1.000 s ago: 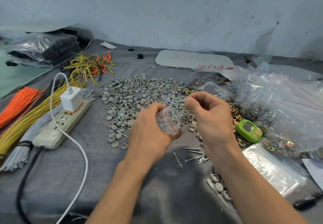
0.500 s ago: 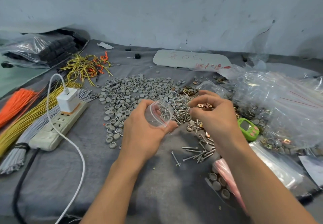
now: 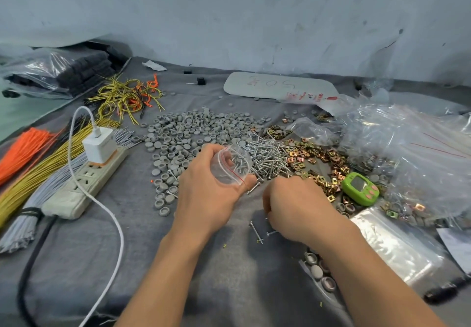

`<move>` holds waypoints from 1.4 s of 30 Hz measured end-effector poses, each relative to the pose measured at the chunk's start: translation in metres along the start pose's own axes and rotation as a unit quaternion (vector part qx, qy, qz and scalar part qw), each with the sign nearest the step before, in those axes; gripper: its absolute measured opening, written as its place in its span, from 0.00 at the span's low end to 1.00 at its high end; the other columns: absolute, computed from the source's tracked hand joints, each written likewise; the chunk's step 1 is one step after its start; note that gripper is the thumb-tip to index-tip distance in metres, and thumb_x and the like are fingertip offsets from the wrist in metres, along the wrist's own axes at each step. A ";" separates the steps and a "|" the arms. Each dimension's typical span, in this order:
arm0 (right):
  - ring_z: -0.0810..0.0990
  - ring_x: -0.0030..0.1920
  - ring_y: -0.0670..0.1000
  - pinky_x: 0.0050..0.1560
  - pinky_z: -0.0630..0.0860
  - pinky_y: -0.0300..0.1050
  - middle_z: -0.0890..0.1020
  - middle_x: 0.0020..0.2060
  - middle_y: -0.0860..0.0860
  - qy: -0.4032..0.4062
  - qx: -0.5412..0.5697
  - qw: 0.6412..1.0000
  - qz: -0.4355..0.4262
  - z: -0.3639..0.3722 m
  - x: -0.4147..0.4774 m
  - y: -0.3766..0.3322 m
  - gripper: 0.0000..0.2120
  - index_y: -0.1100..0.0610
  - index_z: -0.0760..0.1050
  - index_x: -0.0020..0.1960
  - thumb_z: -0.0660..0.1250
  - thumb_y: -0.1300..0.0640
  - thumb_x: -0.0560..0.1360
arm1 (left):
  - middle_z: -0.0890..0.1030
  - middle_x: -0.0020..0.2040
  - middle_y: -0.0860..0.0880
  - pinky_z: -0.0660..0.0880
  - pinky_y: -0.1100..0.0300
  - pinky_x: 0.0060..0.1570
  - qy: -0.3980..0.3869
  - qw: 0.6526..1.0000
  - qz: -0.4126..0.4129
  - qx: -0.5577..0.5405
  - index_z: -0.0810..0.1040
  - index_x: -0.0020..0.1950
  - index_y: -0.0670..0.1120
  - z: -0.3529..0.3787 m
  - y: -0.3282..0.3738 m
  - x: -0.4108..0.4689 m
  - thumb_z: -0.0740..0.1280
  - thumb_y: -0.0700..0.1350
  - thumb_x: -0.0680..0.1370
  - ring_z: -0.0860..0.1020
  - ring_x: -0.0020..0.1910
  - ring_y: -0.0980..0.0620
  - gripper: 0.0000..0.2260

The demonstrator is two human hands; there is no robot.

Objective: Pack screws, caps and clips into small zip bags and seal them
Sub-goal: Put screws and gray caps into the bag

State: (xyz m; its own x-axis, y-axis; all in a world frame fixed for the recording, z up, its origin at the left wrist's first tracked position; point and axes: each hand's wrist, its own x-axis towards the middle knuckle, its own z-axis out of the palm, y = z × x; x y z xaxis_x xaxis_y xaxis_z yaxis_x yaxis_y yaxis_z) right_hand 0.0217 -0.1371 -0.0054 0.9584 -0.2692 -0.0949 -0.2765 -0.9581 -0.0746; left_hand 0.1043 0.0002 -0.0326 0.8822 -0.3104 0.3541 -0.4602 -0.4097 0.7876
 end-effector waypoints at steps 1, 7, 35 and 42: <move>0.73 0.36 0.51 0.52 0.69 0.48 0.74 0.34 0.48 -0.001 -0.010 1.000 -0.011 0.000 -0.002 -0.003 0.04 0.50 0.78 0.46 0.67 0.57 0.75 | 0.82 0.48 0.60 0.72 0.64 0.46 -0.002 1.000 0.000 0.001 0.75 0.52 0.57 0.000 0.000 0.000 0.82 0.58 0.65 0.80 0.47 0.59 0.23; 0.77 0.42 0.55 0.49 0.68 0.48 0.78 0.38 0.48 -0.006 0.025 0.999 -0.022 0.001 -0.005 -0.002 0.06 0.50 0.76 0.45 0.65 0.61 0.76 | 0.81 0.47 0.59 0.74 0.59 0.47 -0.011 1.000 0.011 0.011 0.75 0.51 0.58 0.001 0.000 -0.002 0.82 0.56 0.65 0.79 0.48 0.58 0.21; 0.70 0.29 0.44 0.26 0.65 0.40 0.85 0.35 0.50 0.334 0.550 0.759 0.102 0.008 0.020 0.046 0.25 0.48 0.84 0.39 0.62 0.76 0.63 | 0.80 0.48 0.62 0.74 0.60 0.47 -0.022 0.999 0.029 0.037 0.72 0.52 0.63 0.008 -0.003 -0.003 0.81 0.59 0.64 0.78 0.49 0.59 0.24; 0.70 0.24 0.40 0.24 0.62 0.33 0.79 0.26 0.40 0.284 0.519 0.794 0.141 0.015 0.025 0.061 0.27 0.50 0.84 0.39 0.58 0.78 0.61 | 0.81 0.48 0.62 0.72 0.62 0.46 -0.029 0.998 0.032 0.042 0.73 0.54 0.62 0.014 0.000 0.001 0.81 0.59 0.65 0.79 0.50 0.58 0.23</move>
State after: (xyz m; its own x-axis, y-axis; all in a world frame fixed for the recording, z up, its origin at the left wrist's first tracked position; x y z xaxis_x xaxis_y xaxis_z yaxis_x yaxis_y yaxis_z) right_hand 0.0273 -0.2007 -0.0270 0.6443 -0.7417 0.1868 -0.1126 -0.3335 -0.9360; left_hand 0.1042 -0.0121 -0.0396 0.8448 -0.3861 0.3705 -0.5240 -0.4569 0.7188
